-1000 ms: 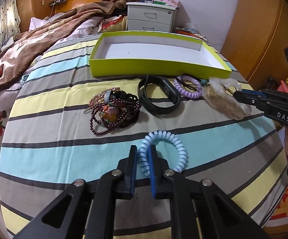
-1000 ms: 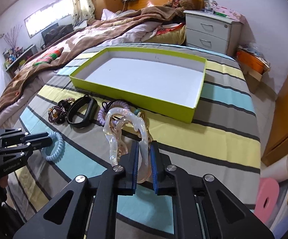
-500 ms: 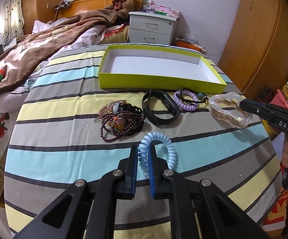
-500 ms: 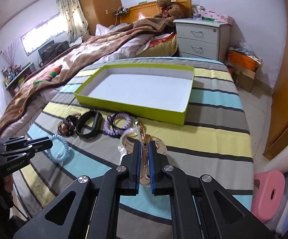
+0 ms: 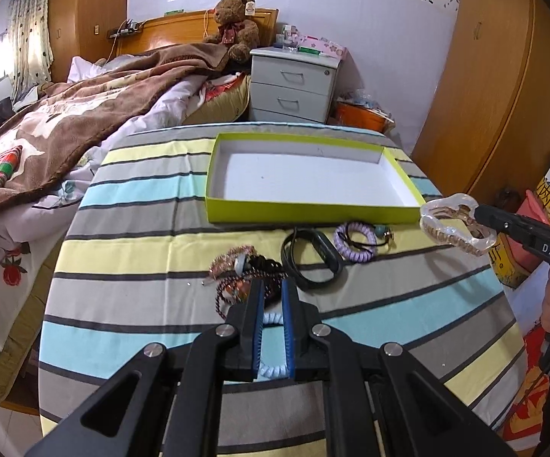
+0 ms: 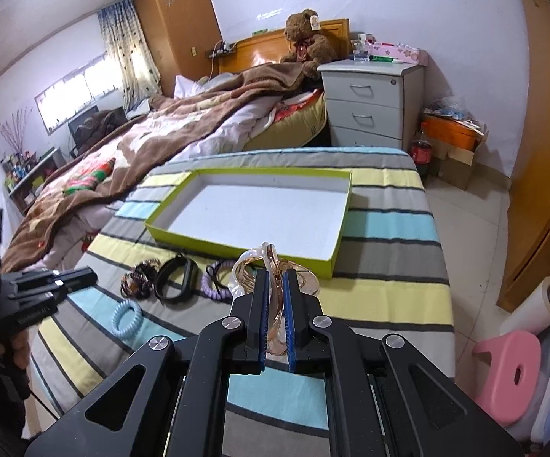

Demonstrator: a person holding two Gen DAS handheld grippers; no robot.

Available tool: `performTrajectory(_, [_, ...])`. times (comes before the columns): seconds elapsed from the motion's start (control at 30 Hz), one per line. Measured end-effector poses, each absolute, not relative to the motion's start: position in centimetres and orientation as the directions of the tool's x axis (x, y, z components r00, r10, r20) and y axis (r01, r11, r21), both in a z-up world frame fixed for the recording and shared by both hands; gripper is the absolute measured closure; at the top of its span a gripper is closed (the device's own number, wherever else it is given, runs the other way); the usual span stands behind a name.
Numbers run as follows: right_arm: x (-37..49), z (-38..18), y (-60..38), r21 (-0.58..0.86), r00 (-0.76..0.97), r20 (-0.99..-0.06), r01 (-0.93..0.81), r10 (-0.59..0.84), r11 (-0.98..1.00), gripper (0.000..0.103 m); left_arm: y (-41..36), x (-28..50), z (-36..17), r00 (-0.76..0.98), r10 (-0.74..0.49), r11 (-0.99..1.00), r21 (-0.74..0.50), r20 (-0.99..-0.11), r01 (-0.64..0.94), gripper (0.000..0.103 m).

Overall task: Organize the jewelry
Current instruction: 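Carry the claw clip into the box with the right tool while the left carries the hair tie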

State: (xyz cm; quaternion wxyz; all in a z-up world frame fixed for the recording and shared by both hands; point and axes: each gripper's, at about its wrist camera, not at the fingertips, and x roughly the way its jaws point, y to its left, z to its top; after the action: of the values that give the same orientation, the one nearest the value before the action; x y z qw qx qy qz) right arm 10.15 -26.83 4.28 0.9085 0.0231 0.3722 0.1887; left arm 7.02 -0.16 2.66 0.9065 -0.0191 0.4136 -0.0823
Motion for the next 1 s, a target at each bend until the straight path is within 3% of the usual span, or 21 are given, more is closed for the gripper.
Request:
performTrajectory(0.17, [10.1, 4.1, -26.6, 0.190, 0.652, -0.664, -0.326, 0.366, 0.926, 0.096, 0.4, 7.4, 0.6, 0.603, -0.124, 0.990, -0.059, -0.788, 0.127, 0.091])
performTrajectory(0.23, [10.2, 3.9, -26.5, 0.195, 0.648, -0.667, -0.327, 0.369, 0.925, 0.096, 0.6, 7.5, -0.6, 0.573, -0.127, 0.989, -0.062, -0.810, 0.131, 0.073])
performTrajectory(0.3, [10.2, 3.8, -26.4, 0.197, 0.646, -0.665, -0.331, 0.374, 0.923, 0.096, 0.3, 7.7, -1.8, 0.537, -0.120, 0.988, -0.048, -0.835, 0.147, 0.061])
performTrajectory(0.33, [10.2, 3.9, -26.3, 0.199, 0.647, -0.664, -0.332, 0.376, 0.922, 0.096, 0.2, 7.9, -2.4, 0.526, -0.117, 0.988, -0.047, -0.842, 0.145, 0.061])
performTrajectory(0.57, [9.9, 4.6, -26.1, 0.196, 0.654, -0.650, -0.346, 0.386, 0.917, 0.096, -0.4, 8.6, -3.9, 0.514, -0.081, 0.991, -0.012, -0.854, 0.136, 0.065])
performTrajectory(0.63, [9.8, 4.8, -26.1, 0.195, 0.656, -0.647, -0.349, 0.388, 0.916, 0.096, -0.4, 8.5, -3.9, 0.519, -0.068, 0.990, 0.007, -0.852, 0.142, 0.082])
performTrajectory(0.7, [9.8, 4.9, -25.9, 0.196, 0.658, -0.645, -0.351, 0.389, 0.916, 0.096, -0.3, 8.6, -3.8, 0.513, -0.078, 0.990, -0.004, -0.855, 0.143, 0.092])
performTrajectory(1.0, [10.8, 5.9, -25.8, 0.202, 0.666, -0.637, -0.343, 0.389, 0.917, 0.096, -0.1, 8.2, -1.5, 0.549, -0.096, 0.989, -0.015, -0.830, 0.150, 0.093])
